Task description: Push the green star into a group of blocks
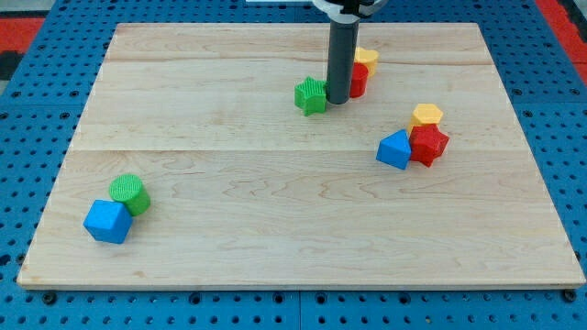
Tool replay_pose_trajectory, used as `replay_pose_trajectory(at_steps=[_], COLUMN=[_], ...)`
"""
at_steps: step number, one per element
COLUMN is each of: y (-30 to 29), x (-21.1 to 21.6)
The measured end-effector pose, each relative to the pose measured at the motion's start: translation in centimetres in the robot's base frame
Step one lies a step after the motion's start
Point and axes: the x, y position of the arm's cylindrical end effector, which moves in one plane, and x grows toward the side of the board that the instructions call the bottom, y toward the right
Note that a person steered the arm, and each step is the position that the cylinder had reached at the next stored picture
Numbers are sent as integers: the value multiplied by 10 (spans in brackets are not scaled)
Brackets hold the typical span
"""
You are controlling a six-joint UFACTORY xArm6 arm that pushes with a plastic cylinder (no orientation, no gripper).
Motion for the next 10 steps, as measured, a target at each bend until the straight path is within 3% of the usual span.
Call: replay_pose_trajectory(at_steps=[2, 3, 5, 8, 10], y=[-76, -78, -181, -228, -281], x=[0, -10, -10, -40, -7])
